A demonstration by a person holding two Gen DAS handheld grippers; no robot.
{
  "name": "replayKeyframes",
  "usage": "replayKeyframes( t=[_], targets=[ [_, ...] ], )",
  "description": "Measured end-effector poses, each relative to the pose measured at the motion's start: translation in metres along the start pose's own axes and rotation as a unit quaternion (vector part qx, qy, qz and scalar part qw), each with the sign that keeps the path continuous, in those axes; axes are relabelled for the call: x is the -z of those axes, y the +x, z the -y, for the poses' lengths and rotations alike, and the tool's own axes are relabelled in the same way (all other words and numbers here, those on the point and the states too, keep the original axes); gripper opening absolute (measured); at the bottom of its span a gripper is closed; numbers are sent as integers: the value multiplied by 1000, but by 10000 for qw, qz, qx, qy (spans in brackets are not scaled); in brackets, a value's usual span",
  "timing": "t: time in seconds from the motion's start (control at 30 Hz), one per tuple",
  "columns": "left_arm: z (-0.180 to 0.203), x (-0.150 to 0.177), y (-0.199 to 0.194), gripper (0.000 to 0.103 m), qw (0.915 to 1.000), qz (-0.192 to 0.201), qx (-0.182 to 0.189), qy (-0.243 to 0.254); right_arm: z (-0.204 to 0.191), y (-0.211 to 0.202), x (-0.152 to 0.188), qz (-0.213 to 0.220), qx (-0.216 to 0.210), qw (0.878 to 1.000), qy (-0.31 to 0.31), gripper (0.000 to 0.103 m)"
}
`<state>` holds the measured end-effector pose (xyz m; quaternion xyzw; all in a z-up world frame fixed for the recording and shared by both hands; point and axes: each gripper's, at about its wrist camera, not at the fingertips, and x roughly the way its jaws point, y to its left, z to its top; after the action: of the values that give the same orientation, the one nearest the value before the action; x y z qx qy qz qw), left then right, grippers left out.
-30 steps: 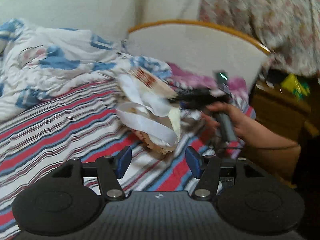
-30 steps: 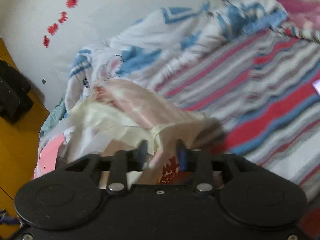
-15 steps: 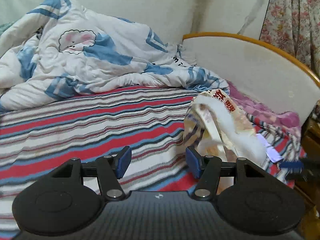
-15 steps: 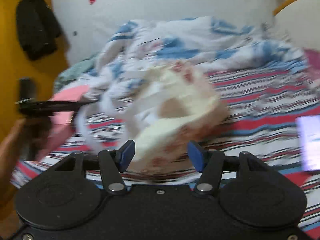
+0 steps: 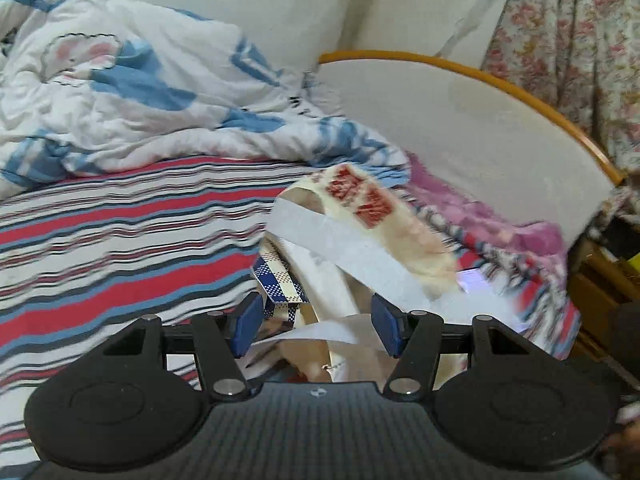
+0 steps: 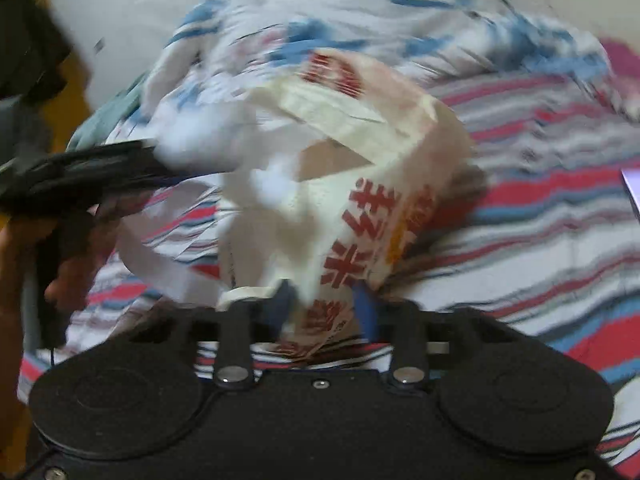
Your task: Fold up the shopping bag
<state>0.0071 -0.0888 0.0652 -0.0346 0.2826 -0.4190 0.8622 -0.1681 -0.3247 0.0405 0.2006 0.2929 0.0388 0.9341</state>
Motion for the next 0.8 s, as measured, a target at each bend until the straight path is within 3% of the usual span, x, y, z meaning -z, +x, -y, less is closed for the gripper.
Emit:
replayKeyframes(
  t=[0.03, 0.2, 0.3, 0.43, 0.53, 0.6, 0.8],
  targets=[
    [2, -1, -1, 58, 10000, 15, 67, -21, 12, 1, -2, -6, -8, 9995, 304, 6],
    [1, -14, -17, 58, 9982, 189, 405, -406, 72, -4, 0, 158, -127, 9855, 1682, 6],
    [1, -24, -25, 58, 9976, 389, 334, -466, 97, -7, 6, 213, -204, 9752, 2192, 6],
    [19, -24, -10, 58, 9995, 192, -171, 183, 130, -12, 13, 286, -306, 9573, 2861, 7],
    [36, -15, 7, 58, 9995, -19, 26, 326, 154, -15, 19, 339, -381, 9407, 3355, 7],
    [51, -14, 12, 58, 9987, 95, 65, 504, 168, -17, 22, 368, -421, 9312, 3602, 7],
    [110, -15, 24, 58, 9855, 405, 78, 1644, 167, -16, 21, 379, -421, 9384, 3409, 7]
  ],
)
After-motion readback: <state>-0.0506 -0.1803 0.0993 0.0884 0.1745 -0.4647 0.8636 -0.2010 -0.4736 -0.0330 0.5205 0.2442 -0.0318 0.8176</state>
